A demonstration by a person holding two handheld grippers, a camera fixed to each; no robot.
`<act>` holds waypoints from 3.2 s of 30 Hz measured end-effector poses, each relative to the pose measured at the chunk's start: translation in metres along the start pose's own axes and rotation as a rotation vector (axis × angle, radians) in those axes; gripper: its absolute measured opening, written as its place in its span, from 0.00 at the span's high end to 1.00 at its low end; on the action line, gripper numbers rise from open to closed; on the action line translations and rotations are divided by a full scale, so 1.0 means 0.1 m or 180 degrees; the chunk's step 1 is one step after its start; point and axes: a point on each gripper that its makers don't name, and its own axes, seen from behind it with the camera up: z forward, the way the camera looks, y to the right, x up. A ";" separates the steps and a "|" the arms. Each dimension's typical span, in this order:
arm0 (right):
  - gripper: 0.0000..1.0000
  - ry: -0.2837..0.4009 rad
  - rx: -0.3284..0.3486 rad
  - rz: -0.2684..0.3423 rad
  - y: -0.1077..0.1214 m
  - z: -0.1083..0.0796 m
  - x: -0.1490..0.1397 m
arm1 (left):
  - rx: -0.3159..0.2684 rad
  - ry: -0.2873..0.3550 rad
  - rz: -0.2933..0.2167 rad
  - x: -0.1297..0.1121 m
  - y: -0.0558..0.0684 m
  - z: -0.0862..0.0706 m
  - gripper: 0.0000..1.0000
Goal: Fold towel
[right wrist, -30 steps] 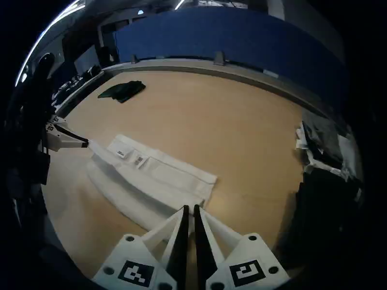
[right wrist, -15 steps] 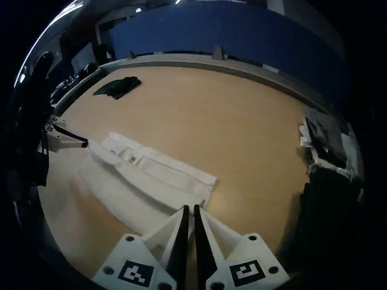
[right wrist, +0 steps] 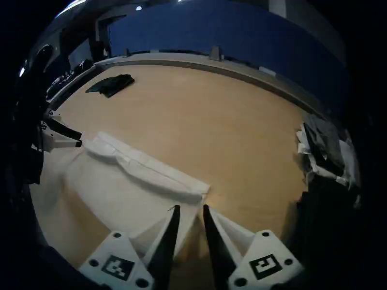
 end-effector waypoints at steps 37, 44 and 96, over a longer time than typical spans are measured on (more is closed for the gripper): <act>0.08 -0.0030 0.0074 -0.0009 -0.15 -0.31 -0.44 | 0.0161 0.0008 -0.0240 -0.56 -0.05 -0.52 0.05; 0.08 -0.0092 0.0123 -0.0015 -0.26 -0.39 -0.61 | 0.0158 -0.0077 -0.0321 -0.88 0.04 -0.64 0.04; 0.98 -0.0134 0.0340 -0.0006 -0.42 -0.37 -0.69 | 0.0215 -0.0097 -0.0330 -1.08 0.03 -0.80 0.04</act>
